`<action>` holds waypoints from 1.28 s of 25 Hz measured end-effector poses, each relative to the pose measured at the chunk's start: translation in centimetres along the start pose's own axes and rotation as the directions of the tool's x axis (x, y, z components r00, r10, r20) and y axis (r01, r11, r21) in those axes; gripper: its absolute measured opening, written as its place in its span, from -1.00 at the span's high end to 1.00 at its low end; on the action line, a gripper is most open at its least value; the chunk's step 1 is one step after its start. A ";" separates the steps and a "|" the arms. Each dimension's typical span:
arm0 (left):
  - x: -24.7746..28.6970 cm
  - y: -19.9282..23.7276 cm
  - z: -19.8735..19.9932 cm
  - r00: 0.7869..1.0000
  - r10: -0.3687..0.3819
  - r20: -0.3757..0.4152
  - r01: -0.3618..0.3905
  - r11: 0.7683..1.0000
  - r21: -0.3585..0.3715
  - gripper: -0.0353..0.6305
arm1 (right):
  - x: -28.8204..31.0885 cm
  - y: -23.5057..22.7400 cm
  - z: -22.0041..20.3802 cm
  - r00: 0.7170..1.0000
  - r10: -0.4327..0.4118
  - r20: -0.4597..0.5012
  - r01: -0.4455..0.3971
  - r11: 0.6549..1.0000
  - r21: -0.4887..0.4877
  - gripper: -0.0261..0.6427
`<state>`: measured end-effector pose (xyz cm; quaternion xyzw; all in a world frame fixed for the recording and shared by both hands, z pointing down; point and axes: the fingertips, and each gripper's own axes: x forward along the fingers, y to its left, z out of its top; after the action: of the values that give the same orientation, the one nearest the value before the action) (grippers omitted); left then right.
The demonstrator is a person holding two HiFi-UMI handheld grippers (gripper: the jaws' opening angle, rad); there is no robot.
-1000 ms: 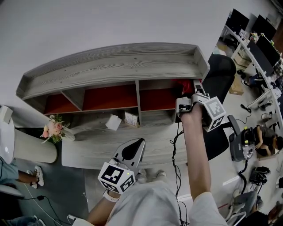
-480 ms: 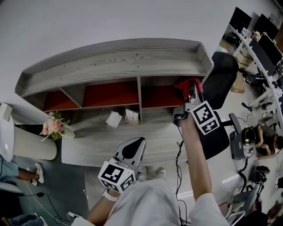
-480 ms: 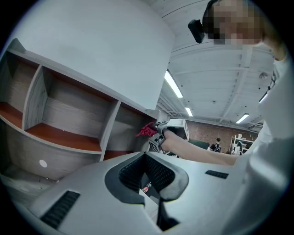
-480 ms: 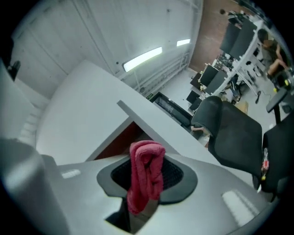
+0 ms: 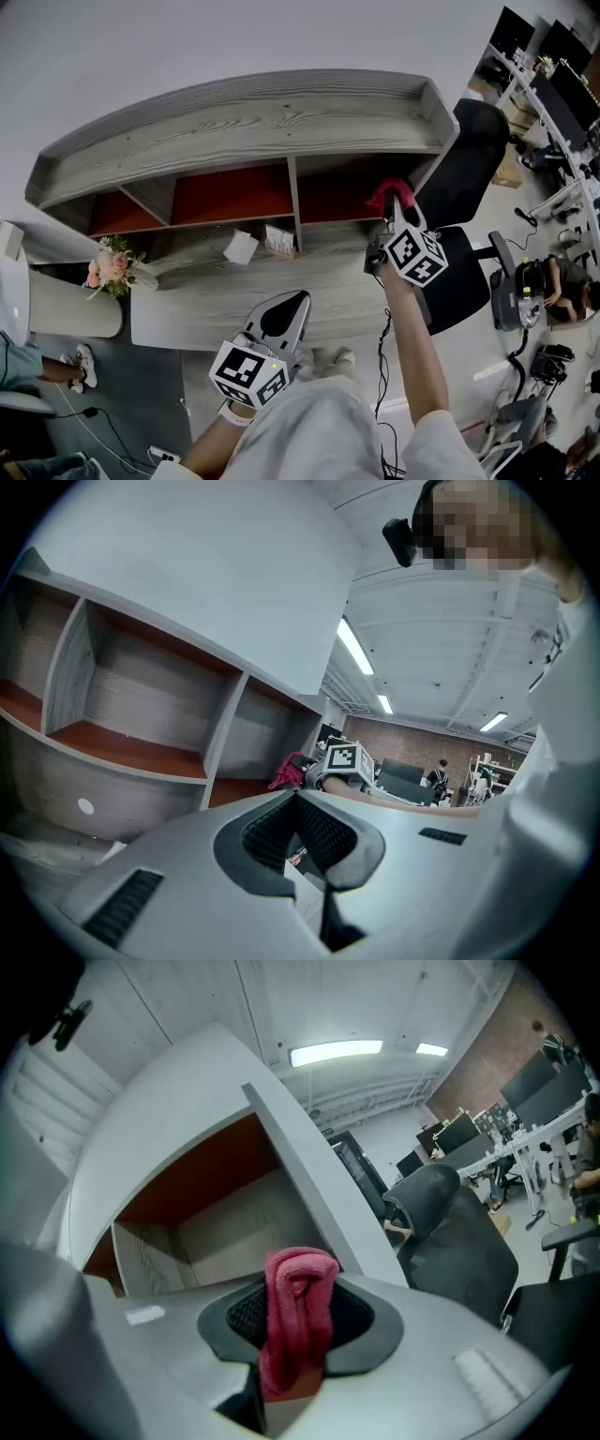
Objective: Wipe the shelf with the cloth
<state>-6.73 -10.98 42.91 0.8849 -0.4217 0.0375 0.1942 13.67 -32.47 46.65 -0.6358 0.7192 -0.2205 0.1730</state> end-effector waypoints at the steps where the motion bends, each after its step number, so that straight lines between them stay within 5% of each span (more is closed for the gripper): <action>1: 0.0 0.1 -0.1 1.000 0.003 -0.003 -0.003 1.000 -0.001 0.88 | 0.1 -0.4 -0.6 1.000 -0.012 -0.008 0.012 1.000 -0.013 0.57; 5: -0.3 0.6 -0.3 1.000 0.019 -0.010 -0.019 1.000 -0.007 0.88 | 0.4 -0.8 -2.9 0.998 -0.056 -0.024 0.050 0.976 -0.213 0.57; 9: -0.6 1.3 -0.5 0.999 0.037 -0.014 -0.037 0.999 -0.013 0.88 | 1.1 -1.5 -4.7 0.991 -0.132 -0.018 0.105 0.861 -0.497 0.57; 13: -0.8 1.7 -1.0 0.999 0.049 -0.022 -0.049 0.998 -0.025 0.88 | 1.6 -2.8 -6.7 0.973 -0.230 -0.027 0.166 0.773 -0.612 0.55; 19: -0.8 2.1 -1.2 0.998 0.058 -0.021 -0.058 0.998 -0.036 0.88 | 2.9 -1.0 -8.7 0.975 -0.167 -0.144 0.061 0.832 -0.551 0.55; 26: -0.7 2.4 -1.0 0.998 0.064 -0.013 -0.064 0.997 -0.040 0.88 | 3.5 5.0 -12.5 0.953 -0.015 -0.304 -0.143 0.859 -0.491 0.56; 32: -0.8 2.9 -1.1 0.997 0.080 -0.010 -0.080 0.995 -0.051 0.88 | 3.4 8.1 -14.4 0.937 0.055 -0.346 -0.211 0.878 -0.430 0.56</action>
<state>-9.37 -11.60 44.61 0.8618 -0.4570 0.0381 0.2167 -1.21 -33.72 54.55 -0.5620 0.8118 -0.1320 -0.0881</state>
